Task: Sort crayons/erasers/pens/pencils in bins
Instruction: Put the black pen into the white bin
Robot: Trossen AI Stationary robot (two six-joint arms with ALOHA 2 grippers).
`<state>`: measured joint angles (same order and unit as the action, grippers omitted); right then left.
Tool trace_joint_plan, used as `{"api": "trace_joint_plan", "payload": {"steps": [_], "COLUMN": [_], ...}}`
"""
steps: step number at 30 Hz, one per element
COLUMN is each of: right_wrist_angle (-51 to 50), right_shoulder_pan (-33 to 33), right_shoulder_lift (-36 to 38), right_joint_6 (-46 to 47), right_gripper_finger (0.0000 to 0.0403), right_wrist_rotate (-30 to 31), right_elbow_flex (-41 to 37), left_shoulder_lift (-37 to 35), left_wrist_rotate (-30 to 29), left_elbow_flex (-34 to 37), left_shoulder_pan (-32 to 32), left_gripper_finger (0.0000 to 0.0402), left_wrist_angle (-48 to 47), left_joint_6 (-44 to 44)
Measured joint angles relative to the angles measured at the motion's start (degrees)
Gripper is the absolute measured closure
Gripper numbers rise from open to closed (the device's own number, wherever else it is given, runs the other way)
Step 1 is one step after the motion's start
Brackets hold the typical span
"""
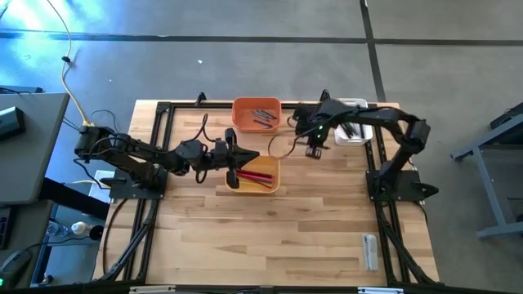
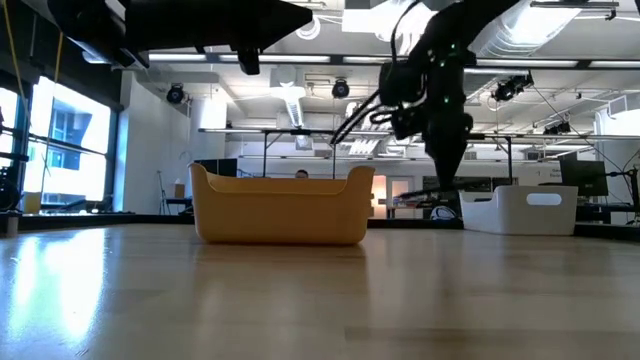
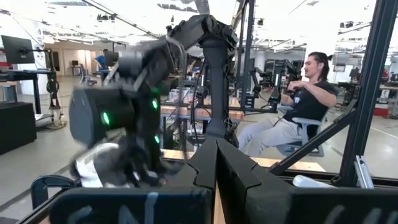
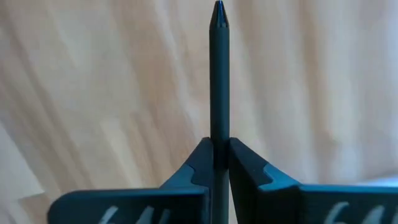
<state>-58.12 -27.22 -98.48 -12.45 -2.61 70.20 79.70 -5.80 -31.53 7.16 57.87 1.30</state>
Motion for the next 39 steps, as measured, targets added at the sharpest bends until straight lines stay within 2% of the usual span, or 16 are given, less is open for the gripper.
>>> {"api": "trace_joint_plan", "payload": {"steps": [6, 11, 16, 21, 27, 39], "right_wrist_angle": [-4.17, -4.14, -2.69, 3.49, 13.39, 14.65], "right_shoulder_pan": [-6.18, -17.29, -28.62, -35.61, -38.33, -38.38], "right_shoulder_lift": [8.77, 14.6, 14.38, 11.8, 10.21, 3.97], "right_joint_6": [1.18, 10.03, 16.43, 14.6, 13.99, 16.76], "right_gripper_finger": [0.0393, 0.0393, 0.0393, 0.0393, 0.0393, 0.0393], "right_wrist_rotate": [1.26, 2.51, 6.48, 6.11, 5.37, 5.84], "right_elbow_flex": [2.92, 2.93, 0.97, -6.17, -11.12, -11.15], "left_shoulder_lift": [-0.11, -0.11, -0.12, -0.13, -0.13, -0.15], "left_wrist_rotate": [0.0, 0.01, 0.02, 0.02, -0.11, -0.72], "left_elbow_flex": [0.0, 0.0, 0.0, -0.02, -0.02, -0.02], "left_shoulder_pan": [0.0, 0.0, 0.0, 0.0, 0.07, 0.07], "left_gripper_finger": [0.0401, 0.0401, 0.0401, 0.0401, 0.0402, 0.0402], "left_wrist_angle": [0.15, 0.2, 0.22, 0.2, 0.22, 0.17], "left_joint_6": [-0.02, -0.02, -0.02, -0.41, -1.03, -0.87]}}
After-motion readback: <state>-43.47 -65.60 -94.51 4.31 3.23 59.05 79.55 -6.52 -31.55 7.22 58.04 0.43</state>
